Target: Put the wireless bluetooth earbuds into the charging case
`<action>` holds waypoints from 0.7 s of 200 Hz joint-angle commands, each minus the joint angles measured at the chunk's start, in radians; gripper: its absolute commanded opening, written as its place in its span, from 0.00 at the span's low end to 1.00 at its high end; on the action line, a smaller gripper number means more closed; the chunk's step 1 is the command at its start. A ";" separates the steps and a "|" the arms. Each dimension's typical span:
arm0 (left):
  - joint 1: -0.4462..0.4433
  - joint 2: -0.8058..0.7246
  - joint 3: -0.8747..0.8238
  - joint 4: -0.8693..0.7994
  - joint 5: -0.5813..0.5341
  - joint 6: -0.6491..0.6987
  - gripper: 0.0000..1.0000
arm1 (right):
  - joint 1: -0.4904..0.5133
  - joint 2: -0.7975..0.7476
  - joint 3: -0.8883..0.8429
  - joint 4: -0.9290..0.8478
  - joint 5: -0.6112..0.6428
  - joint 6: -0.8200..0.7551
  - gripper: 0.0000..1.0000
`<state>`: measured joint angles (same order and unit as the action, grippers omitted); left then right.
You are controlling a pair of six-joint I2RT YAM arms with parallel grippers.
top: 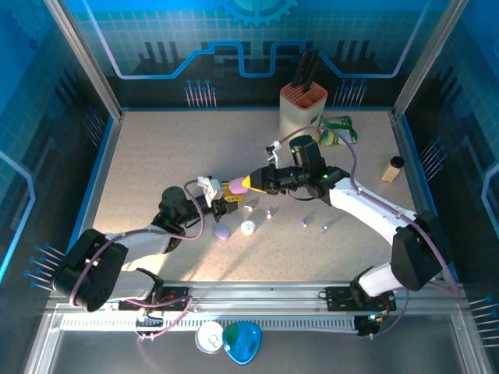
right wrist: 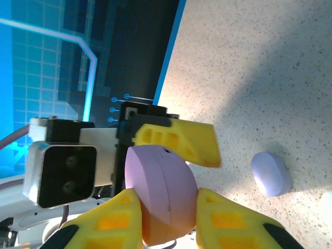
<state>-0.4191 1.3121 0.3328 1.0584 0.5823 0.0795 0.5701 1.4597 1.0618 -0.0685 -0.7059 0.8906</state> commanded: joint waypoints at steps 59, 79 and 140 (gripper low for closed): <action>-0.004 -0.039 0.002 -0.039 0.010 0.036 0.54 | -0.055 -0.027 -0.079 0.072 0.029 0.013 0.12; -0.004 -0.062 -0.012 -0.067 -0.007 0.049 0.71 | -0.100 -0.036 -0.120 0.072 0.061 0.005 0.13; -0.004 -0.171 -0.010 -0.332 -0.045 0.126 0.93 | -0.290 -0.069 -0.284 -0.048 0.262 -0.129 0.16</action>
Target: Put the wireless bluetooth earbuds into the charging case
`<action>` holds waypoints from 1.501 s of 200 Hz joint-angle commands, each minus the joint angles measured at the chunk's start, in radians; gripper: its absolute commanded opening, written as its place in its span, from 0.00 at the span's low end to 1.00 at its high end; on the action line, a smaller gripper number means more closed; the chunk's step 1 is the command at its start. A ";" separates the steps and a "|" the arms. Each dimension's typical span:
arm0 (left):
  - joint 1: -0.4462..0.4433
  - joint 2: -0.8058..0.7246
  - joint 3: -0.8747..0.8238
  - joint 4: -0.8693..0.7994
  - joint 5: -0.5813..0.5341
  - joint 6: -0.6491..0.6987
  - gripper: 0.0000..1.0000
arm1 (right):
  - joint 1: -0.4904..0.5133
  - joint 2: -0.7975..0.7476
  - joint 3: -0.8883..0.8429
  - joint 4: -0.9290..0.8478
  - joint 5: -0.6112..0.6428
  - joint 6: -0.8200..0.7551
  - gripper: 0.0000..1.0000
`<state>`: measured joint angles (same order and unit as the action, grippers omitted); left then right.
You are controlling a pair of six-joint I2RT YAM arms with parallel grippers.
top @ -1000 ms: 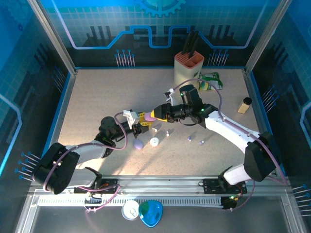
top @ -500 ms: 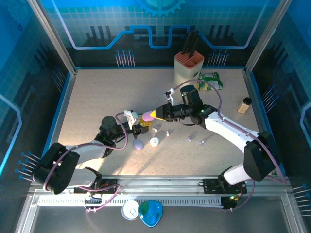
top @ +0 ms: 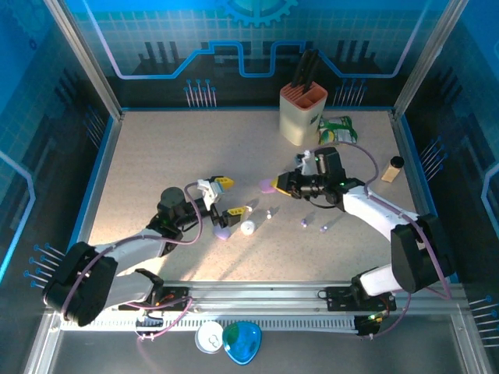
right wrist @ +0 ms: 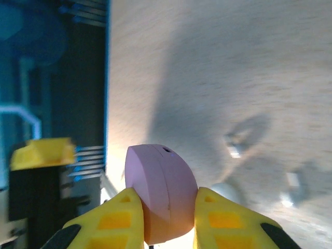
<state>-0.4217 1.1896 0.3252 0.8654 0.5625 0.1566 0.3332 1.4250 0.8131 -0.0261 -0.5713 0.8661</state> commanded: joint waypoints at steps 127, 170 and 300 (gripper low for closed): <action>-0.003 -0.114 0.164 -0.655 -0.359 -0.125 0.99 | -0.197 0.136 -0.084 -0.136 0.301 -0.274 0.17; -0.001 -0.133 0.272 -0.926 -0.559 -0.268 0.99 | -0.195 0.078 -0.077 -0.192 0.411 -0.297 0.46; 0.008 -0.202 0.337 -1.367 -0.894 -0.830 0.99 | 0.121 -0.258 -0.149 -0.056 0.529 -0.601 1.00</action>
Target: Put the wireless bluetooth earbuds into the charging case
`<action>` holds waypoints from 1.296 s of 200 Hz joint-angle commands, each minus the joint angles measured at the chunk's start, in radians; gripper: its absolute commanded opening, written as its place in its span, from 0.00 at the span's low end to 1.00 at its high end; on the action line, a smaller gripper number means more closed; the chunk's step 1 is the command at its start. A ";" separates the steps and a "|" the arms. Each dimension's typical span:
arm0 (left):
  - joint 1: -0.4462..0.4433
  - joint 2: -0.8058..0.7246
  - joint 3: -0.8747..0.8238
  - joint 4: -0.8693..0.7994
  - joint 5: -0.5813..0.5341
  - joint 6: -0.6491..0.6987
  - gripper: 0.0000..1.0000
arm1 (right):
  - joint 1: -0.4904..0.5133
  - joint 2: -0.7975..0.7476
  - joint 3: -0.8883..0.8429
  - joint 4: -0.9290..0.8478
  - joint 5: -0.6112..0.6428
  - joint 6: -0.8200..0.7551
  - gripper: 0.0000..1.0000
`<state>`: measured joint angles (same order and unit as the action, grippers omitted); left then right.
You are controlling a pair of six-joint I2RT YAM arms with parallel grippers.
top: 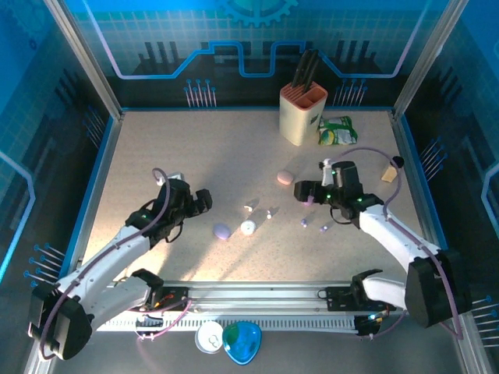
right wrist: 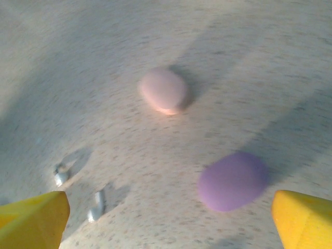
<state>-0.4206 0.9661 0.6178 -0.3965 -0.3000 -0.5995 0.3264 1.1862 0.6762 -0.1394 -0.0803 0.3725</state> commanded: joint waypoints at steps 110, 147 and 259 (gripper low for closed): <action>0.006 0.179 0.172 -0.286 0.062 -0.157 0.99 | 0.607 0.374 0.197 -0.018 0.201 -0.080 0.98; 0.007 0.149 0.156 -0.271 0.075 -0.135 0.99 | 0.628 0.498 0.296 -0.087 0.238 -0.091 0.95; 0.000 0.195 0.184 -0.272 0.107 -0.065 0.99 | 0.635 0.633 0.373 -0.172 0.269 -0.167 0.74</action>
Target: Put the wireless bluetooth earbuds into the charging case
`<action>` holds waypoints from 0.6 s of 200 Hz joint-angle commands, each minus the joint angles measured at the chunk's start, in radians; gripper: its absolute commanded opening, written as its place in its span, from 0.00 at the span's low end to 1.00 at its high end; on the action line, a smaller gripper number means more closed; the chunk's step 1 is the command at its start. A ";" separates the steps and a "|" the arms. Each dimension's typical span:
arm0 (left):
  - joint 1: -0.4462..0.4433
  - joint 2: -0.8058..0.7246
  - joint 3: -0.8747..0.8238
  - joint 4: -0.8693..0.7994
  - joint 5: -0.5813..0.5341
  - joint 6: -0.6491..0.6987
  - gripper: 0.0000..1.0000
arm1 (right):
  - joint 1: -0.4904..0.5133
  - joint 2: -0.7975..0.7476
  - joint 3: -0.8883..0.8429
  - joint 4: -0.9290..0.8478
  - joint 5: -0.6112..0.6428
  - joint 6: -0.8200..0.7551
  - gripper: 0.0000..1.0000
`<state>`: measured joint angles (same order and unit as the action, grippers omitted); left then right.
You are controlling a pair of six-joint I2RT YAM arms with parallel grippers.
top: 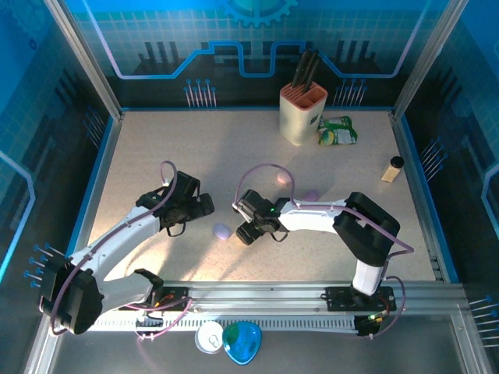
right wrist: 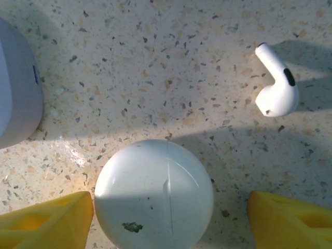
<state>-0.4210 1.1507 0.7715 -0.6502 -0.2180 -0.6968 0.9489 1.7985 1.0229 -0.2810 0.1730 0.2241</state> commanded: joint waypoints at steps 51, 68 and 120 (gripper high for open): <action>-0.006 0.036 0.047 -0.046 0.021 0.057 0.99 | -0.001 0.030 -0.007 0.038 0.005 -0.042 0.59; -0.009 0.046 0.053 -0.053 0.029 0.064 0.99 | -0.017 0.028 -0.023 0.061 -0.013 -0.049 0.59; -0.016 0.049 0.064 -0.056 0.102 0.086 0.99 | -0.065 -0.079 -0.100 0.133 -0.085 -0.133 0.49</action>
<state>-0.4286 1.1961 0.7959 -0.6762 -0.1837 -0.6453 0.9173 1.7840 0.9760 -0.1967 0.1192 0.1555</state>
